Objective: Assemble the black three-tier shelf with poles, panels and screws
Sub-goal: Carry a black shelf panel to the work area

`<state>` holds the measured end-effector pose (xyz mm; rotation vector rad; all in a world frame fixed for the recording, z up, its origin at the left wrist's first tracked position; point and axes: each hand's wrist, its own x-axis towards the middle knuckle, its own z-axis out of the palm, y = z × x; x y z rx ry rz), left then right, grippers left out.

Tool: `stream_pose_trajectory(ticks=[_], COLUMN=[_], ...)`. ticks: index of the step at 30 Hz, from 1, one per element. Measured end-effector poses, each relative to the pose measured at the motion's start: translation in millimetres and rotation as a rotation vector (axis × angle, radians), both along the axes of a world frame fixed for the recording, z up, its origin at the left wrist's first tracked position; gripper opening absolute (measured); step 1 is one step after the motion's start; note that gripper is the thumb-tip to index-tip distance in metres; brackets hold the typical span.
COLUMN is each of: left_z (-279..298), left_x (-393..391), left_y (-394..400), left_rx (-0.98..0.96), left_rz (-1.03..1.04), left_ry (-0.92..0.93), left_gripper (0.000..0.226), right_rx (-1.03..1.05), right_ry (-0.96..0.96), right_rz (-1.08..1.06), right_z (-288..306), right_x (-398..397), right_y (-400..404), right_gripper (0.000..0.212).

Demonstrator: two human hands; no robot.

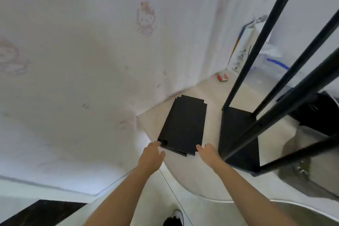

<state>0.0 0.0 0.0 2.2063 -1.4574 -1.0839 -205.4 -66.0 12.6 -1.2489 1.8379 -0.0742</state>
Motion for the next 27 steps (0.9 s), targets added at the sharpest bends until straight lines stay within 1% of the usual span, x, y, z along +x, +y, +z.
stream_pose_trajectory(ticks=[2, 6, 9, 12, 15, 18, 20, 22, 25, 27], left_z=[-2, -7, -13, -20, -25, -28, -27, -27, -29, -29], left_x=[0, -1, 0, 2, 3, 4, 7, 12, 17, 17], left_y=[-14, -45, -68, -85, -97, -105, -107, -109, -112, -110], left_rx=[0.009, 0.019, 0.009, 0.067, 0.137, 0.15, 0.178, 0.202, 0.202, 0.202], left_rz=[0.021, 0.036, -0.001, -0.018, -0.021, -0.038, -0.04, 0.01, 0.149, 0.215], left_ry=[0.04, 0.1, 0.077, 0.103, 0.162, 0.142, 0.176, 0.243, 0.35, 0.389], left_gripper=[0.045, 0.045, 0.049, 0.054, 0.047, 0.051, 0.049, 0.046, 0.044, 0.048], right_rx=[0.057, 0.166, 0.219, 0.275, 0.271, 0.258, 0.243, 0.238, 0.271, 0.28], right_ry=[-0.066, -0.239, -0.273, -0.298, -0.311, -0.356, -0.337, -0.319, -0.344, -0.362], right_rz=[-0.078, -0.318, -0.45, -0.531, -0.587, -0.625, -0.628, -0.634, -0.65, -0.666], right_z=[-4, -11, -13, -17, -22, -24, -24, -23, -23, -22], right_x=[-2, 0, 4, 9, 16, 24, 28, 31, 32, 33], right_y=[-13, -37, -50, -58, -59, -57, -55, -53, -49, -42], right_gripper=[0.048, 0.044, 0.039, 0.035, 0.036, 0.032, 0.03, 0.03, 0.037, 0.038])
